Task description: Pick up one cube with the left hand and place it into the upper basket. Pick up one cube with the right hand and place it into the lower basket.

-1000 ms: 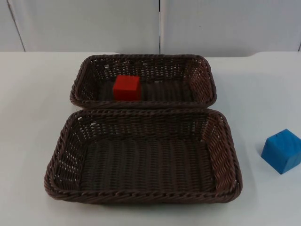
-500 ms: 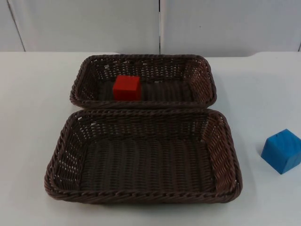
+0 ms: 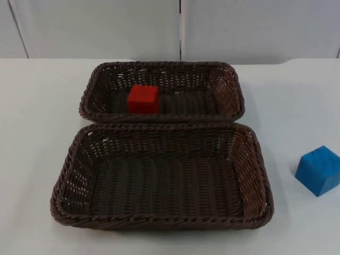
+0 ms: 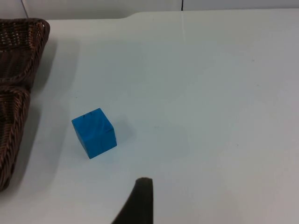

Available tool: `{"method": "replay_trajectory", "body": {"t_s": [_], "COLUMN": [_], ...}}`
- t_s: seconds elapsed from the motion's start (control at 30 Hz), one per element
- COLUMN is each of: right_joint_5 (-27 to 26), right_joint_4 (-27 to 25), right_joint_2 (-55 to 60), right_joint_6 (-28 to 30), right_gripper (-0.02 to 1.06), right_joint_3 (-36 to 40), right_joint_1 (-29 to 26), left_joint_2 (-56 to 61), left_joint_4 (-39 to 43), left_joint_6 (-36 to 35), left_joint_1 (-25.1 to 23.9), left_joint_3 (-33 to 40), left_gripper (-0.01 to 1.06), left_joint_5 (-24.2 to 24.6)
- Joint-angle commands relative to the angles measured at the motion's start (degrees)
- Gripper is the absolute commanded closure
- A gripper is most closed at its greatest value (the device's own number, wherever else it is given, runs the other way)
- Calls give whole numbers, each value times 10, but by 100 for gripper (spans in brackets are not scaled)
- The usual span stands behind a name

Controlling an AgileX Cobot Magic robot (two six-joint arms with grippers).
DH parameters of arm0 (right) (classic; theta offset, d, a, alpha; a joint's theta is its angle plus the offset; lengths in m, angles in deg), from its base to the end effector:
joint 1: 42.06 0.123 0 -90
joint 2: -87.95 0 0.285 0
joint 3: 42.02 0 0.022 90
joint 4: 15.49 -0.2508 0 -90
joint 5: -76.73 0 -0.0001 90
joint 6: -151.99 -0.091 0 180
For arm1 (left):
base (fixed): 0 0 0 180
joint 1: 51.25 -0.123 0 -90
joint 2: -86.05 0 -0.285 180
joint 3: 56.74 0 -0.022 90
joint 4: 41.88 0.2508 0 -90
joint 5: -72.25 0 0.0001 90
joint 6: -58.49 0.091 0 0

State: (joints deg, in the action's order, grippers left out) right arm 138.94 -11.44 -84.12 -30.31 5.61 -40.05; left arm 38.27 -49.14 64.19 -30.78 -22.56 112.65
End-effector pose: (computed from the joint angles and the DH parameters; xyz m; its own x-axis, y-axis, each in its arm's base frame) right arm -0.0073 -0.0059 0.2800 -0.4646 -0.0092 -0.8855 0.0236 0.9995 -0.0227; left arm 0.1196 -0.0526 0.3426 -0.4971 0.1885 -0.8469 0.4149 0.9089 -0.0412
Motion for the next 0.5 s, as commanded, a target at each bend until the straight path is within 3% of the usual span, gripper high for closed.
{"method": "replay_trajectory", "body": {"t_s": [0.0, 0.2, 0.47], "right_joint_5": [-4, -4, -4], "right_joint_4": [1, 1, 1], "right_joint_2": [-1, -1, -1], "right_joint_6": [4, 4, 4], "right_gripper": [20, 20, 20], "right_joint_3": [1, 1, 1], "right_joint_1": [-2, -2, -2], "left_joint_2": [18, 38, 73], "left_joint_4": [29, 29, 24], "left_joint_6": [-32, -33, -33], "left_joint_1": [1, 1, 1], "left_joint_3": [21, 69, 74], "left_gripper": [0, 0, 0], "left_joint_5": [17, -20, -24]}}
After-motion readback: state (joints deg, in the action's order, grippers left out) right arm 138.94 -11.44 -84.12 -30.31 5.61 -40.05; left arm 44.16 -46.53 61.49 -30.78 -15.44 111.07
